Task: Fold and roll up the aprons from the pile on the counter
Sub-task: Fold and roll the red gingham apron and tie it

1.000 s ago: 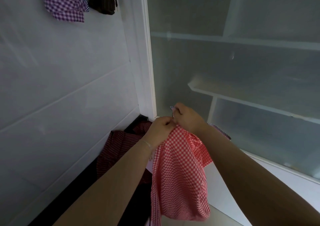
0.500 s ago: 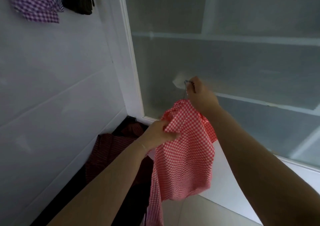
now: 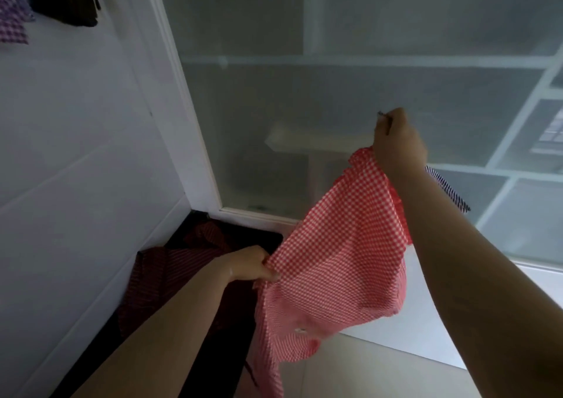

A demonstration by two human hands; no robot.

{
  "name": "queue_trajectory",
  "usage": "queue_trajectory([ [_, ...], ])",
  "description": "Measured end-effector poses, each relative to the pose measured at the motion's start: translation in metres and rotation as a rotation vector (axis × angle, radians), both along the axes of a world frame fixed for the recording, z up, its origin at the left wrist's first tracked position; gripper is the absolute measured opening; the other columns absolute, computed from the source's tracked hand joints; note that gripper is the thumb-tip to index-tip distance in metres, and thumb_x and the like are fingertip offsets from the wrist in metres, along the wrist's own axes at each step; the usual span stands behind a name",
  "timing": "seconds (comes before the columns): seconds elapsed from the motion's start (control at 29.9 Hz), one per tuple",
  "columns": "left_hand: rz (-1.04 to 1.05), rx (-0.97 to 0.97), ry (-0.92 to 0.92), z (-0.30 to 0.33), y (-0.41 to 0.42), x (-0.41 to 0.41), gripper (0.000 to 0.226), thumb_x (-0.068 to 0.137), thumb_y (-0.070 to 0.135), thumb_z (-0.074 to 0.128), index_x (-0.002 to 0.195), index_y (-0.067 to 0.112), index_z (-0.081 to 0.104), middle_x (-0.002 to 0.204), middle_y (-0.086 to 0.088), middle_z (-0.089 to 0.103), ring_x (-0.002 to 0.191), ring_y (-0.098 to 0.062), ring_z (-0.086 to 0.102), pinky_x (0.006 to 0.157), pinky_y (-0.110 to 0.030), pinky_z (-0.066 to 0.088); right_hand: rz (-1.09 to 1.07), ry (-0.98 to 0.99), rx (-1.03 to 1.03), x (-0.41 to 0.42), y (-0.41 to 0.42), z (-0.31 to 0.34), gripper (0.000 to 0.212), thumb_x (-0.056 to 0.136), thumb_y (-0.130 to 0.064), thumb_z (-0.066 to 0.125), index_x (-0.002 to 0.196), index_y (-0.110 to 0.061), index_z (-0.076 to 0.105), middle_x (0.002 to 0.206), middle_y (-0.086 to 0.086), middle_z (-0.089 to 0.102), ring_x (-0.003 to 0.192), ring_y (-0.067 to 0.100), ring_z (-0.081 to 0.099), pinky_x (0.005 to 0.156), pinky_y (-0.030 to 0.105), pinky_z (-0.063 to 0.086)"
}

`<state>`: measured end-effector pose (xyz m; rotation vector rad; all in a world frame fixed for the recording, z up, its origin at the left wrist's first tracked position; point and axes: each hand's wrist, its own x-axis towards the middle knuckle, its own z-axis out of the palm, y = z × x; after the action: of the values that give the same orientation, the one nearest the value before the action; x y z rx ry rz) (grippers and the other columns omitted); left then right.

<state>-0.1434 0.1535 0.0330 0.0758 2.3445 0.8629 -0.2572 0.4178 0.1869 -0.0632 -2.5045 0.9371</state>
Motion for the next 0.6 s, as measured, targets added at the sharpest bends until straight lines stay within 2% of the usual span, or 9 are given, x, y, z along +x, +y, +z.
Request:
queue_trajectory([
  [0.07, 0.067, 0.001, 0.048, -0.007, -0.010, 0.000, 0.037, 0.083, 0.052, 0.065, 0.091, 0.016, 0.070, 0.093, 0.002, 0.069, 0.081, -0.008, 0.063, 0.079, -0.020, 0.049, 0.019, 0.016, -0.069, 0.002, 0.000, 0.000, 0.030, 0.102, -0.031, 0.032, 0.118, -0.010, 0.047, 0.097, 0.014, 0.062, 0.085, 0.032, 0.058, 0.069, 0.034, 0.041],
  [0.1, 0.053, -0.027, 0.060, -0.012, -0.010, 0.000, 0.043, 0.083, 0.057, 0.061, 0.093, 0.016, 0.070, 0.096, 0.001, 0.069, 0.085, -0.011, 0.064, 0.084, -0.024, 0.049, 0.038, 0.033, -0.093, 0.004, -0.001, 0.001, 0.030, 0.102, -0.030, 0.033, 0.118, -0.010, 0.048, 0.094, 0.012, 0.060, 0.084, 0.030, 0.057, 0.068, 0.033, 0.039],
  [0.17, 0.005, -0.029, 0.045, -0.023, -0.004, 0.002, 0.051, 0.087, 0.057, 0.053, 0.112, 0.016, 0.067, 0.113, -0.001, 0.067, 0.102, -0.017, 0.063, 0.096, -0.029, 0.048, 0.105, 0.070, -0.126, 0.006, -0.010, 0.002, 0.028, 0.101, -0.029, 0.034, 0.116, -0.011, 0.049, 0.092, 0.010, 0.061, 0.082, 0.030, 0.058, 0.066, 0.034, 0.043],
  [0.27, -0.025, 0.081, 0.063, -0.032, 0.020, 0.006, 0.052, 0.089, 0.051, 0.053, 0.136, 0.030, 0.049, 0.129, 0.011, 0.057, 0.115, -0.008, 0.055, 0.103, -0.025, 0.040, 0.223, 0.115, -0.124, 0.010, -0.027, 0.005, 0.024, 0.101, -0.030, 0.036, 0.110, -0.011, 0.049, 0.092, 0.013, 0.064, 0.081, 0.032, 0.060, 0.068, 0.040, 0.047],
  [0.33, 0.056, 0.122, 0.245, -0.035, 0.036, 0.005, 0.050, 0.093, 0.040, 0.052, 0.140, 0.026, 0.042, 0.131, 0.008, 0.055, 0.117, -0.010, 0.054, 0.100, -0.023, 0.038, 0.286, 0.145, -0.097, 0.012, -0.037, 0.008, 0.024, 0.101, -0.030, 0.038, 0.108, -0.009, 0.049, 0.086, 0.012, 0.062, 0.076, 0.032, 0.059, 0.063, 0.038, 0.045],
  [0.44, 0.271, 0.264, 0.484, -0.028, 0.051, 0.000, 0.038, 0.096, 0.041, 0.050, 0.128, 0.020, 0.047, 0.114, 0.010, 0.062, 0.105, -0.008, 0.061, 0.085, -0.019, 0.046, 0.324, 0.155, -0.065, 0.013, -0.044, 0.011, 0.024, 0.101, -0.030, 0.038, 0.107, -0.010, 0.050, 0.082, 0.008, 0.059, 0.073, 0.029, 0.056, 0.060, 0.033, 0.038],
  [0.5, 0.301, 0.379, 0.495, -0.017, 0.056, -0.003, 0.040, 0.096, 0.043, 0.049, 0.127, 0.019, 0.045, 0.109, 0.014, 0.060, 0.100, -0.002, 0.061, 0.080, -0.014, 0.046, 0.331, 0.148, -0.066, 0.012, -0.045, 0.011, 0.024, 0.101, -0.030, 0.038, 0.106, -0.010, 0.050, 0.081, 0.006, 0.059, 0.073, 0.029, 0.057, 0.061, 0.033, 0.039],
  [0.6, 0.159, 0.475, 0.345, -0.010, 0.064, -0.004, 0.046, 0.095, 0.044, 0.052, 0.133, 0.019, 0.044, 0.118, 0.011, 0.058, 0.109, -0.006, 0.058, 0.088, -0.018, 0.046, 0.328, 0.148, -0.086, 0.011, -0.047, 0.012, 0.023, 0.101, -0.030, 0.039, 0.106, -0.009, 0.050, 0.082, 0.002, 0.058, 0.077, 0.028, 0.059, 0.065, 0.036, 0.045],
])
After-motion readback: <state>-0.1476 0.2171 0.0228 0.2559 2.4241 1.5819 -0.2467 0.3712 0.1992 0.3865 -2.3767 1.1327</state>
